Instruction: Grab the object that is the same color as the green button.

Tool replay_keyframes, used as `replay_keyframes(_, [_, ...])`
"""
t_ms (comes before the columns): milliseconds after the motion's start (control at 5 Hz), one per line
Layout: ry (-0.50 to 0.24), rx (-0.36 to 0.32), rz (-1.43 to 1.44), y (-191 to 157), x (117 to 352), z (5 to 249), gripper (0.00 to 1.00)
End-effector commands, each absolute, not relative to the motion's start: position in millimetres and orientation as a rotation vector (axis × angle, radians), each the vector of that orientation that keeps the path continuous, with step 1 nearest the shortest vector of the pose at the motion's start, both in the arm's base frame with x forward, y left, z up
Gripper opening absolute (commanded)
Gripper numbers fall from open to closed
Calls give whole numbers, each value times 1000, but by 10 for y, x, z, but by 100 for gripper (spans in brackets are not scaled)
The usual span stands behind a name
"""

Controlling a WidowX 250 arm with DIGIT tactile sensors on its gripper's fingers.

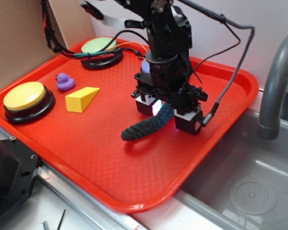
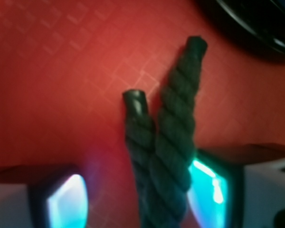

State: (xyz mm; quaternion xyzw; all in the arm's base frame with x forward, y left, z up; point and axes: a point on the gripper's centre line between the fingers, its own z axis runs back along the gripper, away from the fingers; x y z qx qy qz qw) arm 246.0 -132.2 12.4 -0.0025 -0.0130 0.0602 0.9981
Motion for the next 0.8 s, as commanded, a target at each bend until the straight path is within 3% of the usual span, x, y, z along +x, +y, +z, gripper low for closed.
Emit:
replay_keyframes(0, [10,32,66,-1237,2388,119,0])
replay_keyframes(600, [-44,68,-80,-1206,1866,1440,0])
